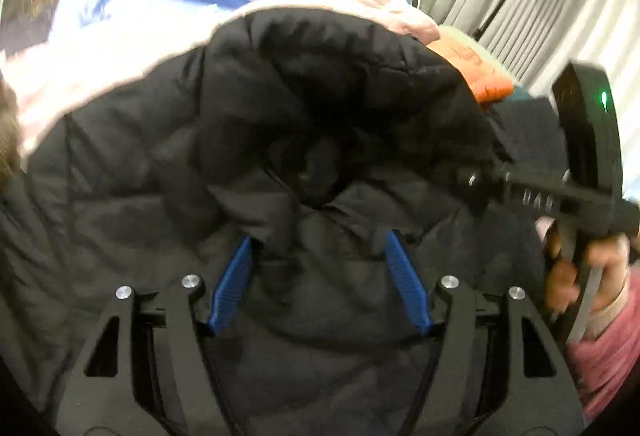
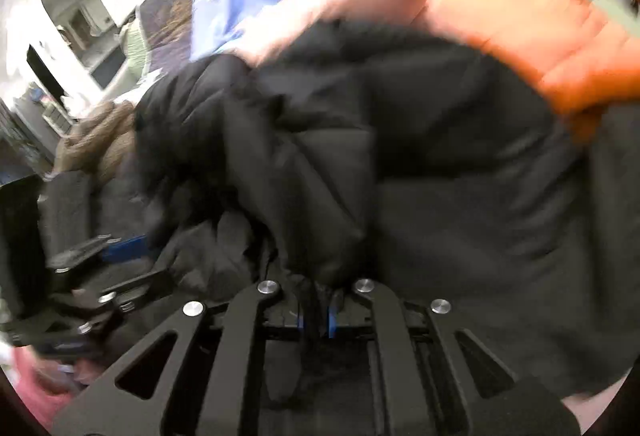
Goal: Fold large clothes
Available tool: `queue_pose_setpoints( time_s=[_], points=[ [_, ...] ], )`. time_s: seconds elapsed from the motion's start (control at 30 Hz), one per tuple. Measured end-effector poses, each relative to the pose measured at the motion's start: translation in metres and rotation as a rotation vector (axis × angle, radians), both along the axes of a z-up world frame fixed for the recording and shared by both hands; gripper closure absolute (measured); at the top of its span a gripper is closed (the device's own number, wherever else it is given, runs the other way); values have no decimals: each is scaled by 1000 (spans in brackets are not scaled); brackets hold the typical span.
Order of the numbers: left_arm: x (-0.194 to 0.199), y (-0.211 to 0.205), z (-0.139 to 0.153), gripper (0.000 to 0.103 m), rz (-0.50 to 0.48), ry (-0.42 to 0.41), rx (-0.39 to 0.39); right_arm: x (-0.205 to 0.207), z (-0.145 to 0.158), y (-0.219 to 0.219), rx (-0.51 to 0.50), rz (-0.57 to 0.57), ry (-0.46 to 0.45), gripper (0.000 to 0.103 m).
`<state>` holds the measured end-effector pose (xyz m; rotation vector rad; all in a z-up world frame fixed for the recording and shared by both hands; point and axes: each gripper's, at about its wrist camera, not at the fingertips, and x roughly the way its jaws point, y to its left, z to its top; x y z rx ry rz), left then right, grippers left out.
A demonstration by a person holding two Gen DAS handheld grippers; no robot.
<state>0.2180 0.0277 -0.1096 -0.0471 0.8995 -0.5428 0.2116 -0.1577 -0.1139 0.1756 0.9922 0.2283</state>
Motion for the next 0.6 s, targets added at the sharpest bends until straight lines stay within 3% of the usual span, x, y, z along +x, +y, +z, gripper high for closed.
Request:
queue_pose_setpoints(
  time_s=[0.07,0.17,0.2,0.27,0.37,0.43,0.53,0.57,0.6],
  points=[
    [-7,8,7,35,35,-51,49,-6,-6,-5,-12,24,61,33],
    [-15,28,18,40,119,-114,72,-28,6,-13,-31,10,-28,33],
    [-17,32,22,44,146,-132,75,-32,13,-16,-11,1,-61,37],
    [-17,39,32,61,166,-145,50,-38,27,-15,66,6,-123,62],
    [-12,32,41,65,120,-140,-1,-37,39,5,120,80,-187,89],
    [-6,18,32,65,85,-122,26,-23,20,21,81,82,-123,90],
    [11,-8,-12,62,85,-82,224,0,-44,24,-71,6,43,94],
    [15,-4,-33,61,82,-56,236,-1,-56,22,-49,0,41,96],
    [14,-2,-34,61,85,-61,212,-5,-56,20,-26,-7,3,96]
  ],
)
